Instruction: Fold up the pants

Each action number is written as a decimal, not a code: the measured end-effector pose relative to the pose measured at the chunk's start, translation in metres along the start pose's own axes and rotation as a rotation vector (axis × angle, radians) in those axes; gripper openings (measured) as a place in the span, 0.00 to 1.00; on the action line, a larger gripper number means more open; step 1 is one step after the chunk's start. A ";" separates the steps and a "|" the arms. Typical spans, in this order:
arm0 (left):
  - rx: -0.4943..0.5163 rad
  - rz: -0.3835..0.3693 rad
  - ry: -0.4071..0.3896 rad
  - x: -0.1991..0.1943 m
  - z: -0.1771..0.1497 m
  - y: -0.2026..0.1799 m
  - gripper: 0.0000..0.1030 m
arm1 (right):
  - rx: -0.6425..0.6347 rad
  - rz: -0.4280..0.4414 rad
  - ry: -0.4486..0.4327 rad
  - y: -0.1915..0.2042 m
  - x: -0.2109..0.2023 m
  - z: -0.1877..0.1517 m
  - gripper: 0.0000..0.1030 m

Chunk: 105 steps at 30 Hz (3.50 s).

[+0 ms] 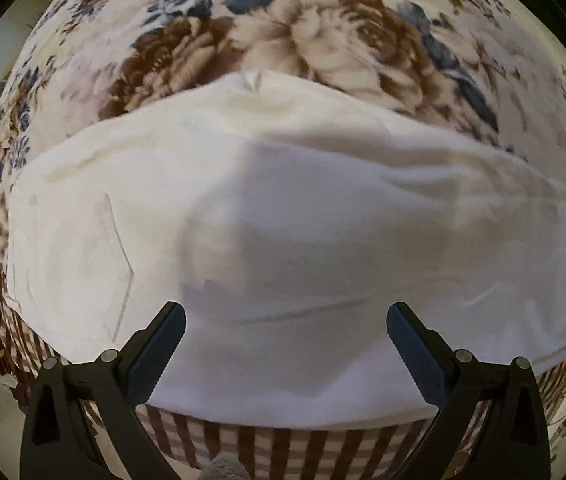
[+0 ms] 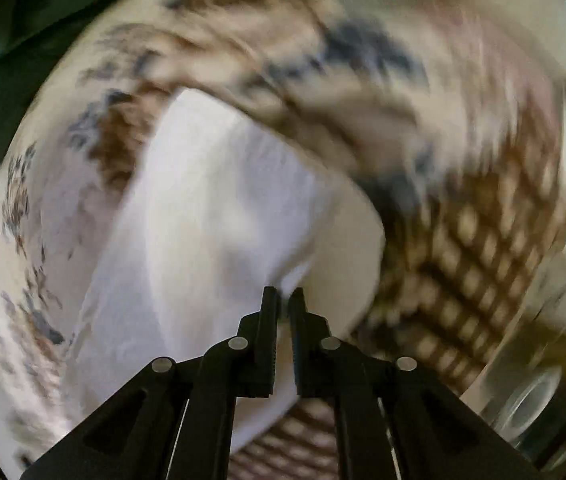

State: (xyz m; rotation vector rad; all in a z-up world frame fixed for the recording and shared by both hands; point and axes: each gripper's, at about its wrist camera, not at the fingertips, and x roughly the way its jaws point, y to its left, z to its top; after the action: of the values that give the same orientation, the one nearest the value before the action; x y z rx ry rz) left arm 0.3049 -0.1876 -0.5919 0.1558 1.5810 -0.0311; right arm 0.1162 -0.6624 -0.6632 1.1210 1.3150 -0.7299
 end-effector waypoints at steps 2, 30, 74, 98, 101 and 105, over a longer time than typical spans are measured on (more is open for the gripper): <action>0.017 -0.001 -0.006 0.000 -0.004 -0.003 1.00 | 0.023 0.070 -0.012 -0.008 -0.004 -0.011 0.27; -0.239 -0.035 0.016 0.002 -0.044 0.128 1.00 | -0.103 0.015 0.091 0.031 -0.021 -0.133 0.45; -0.241 -0.040 -0.083 0.066 -0.048 0.320 0.92 | -1.082 0.048 0.951 0.442 0.192 -0.330 0.59; -0.268 -0.104 -0.090 0.031 -0.047 0.317 0.92 | -1.160 0.150 0.579 0.466 0.130 -0.276 0.65; -0.240 -0.127 -0.100 0.032 -0.029 0.305 0.92 | -1.270 0.033 0.605 0.453 0.144 -0.296 0.63; -0.185 -0.131 -0.109 0.039 -0.004 0.290 0.92 | -1.299 -0.008 0.548 0.440 0.164 -0.293 0.06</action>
State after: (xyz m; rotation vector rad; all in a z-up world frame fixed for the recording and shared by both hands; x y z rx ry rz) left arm 0.3351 0.1030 -0.6082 -0.0931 1.4746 0.0051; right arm 0.4390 -0.2142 -0.6969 0.2111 1.7858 0.5052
